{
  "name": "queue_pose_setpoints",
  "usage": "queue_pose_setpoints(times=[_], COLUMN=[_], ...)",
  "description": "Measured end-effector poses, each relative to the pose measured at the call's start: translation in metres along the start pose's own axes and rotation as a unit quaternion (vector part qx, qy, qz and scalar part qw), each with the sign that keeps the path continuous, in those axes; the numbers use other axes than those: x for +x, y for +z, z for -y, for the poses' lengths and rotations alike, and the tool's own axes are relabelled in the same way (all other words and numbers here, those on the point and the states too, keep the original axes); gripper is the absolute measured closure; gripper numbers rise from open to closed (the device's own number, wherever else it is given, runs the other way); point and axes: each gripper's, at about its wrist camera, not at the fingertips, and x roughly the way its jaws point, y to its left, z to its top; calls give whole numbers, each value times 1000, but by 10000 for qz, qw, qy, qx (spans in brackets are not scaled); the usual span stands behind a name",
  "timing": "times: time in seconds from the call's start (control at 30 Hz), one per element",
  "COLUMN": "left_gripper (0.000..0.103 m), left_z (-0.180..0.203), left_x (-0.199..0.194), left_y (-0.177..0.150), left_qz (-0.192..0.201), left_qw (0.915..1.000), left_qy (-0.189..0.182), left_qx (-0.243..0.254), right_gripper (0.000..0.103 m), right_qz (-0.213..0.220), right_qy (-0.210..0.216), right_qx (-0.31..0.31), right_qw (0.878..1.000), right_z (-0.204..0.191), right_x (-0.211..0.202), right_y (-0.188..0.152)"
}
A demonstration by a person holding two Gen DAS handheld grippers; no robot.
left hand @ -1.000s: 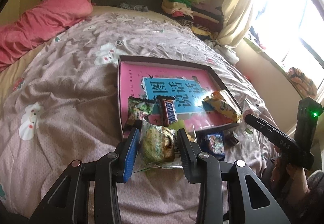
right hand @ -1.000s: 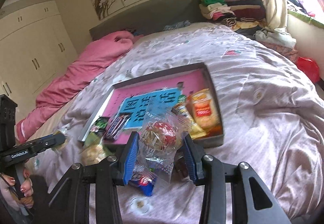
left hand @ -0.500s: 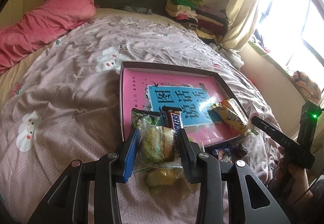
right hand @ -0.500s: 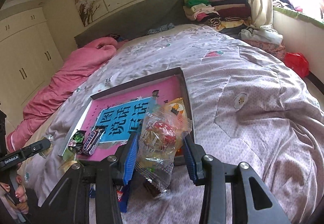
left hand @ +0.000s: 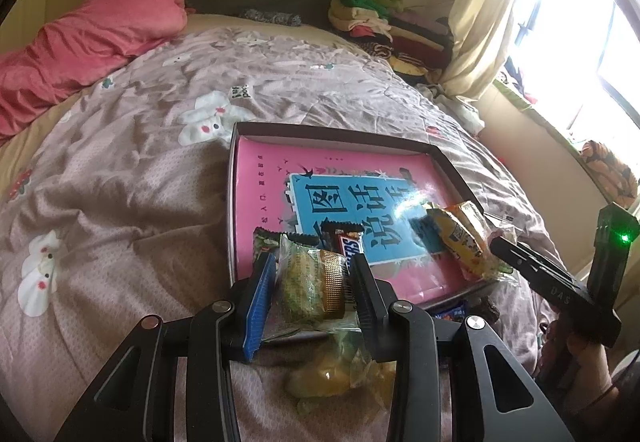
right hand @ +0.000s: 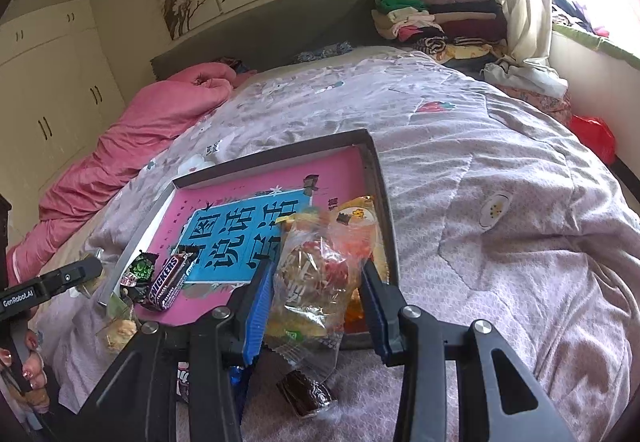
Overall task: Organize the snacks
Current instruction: 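Carry the candy bag over the tray with right tool while left carries the cake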
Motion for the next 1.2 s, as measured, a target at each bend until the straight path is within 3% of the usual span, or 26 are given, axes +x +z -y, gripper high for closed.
queue_pose_setpoints(times=[1.2], left_gripper=[63], left_z=[10], left_x=[55], left_y=[13], left_qz=[-323], left_qw=[9995], left_qy=[50], left_qx=[-27], right_gripper=[60], right_qz=[-260], right_qy=[451], right_qx=[-978], right_qw=[9938], right_z=[-58], right_x=[33], right_y=[-4])
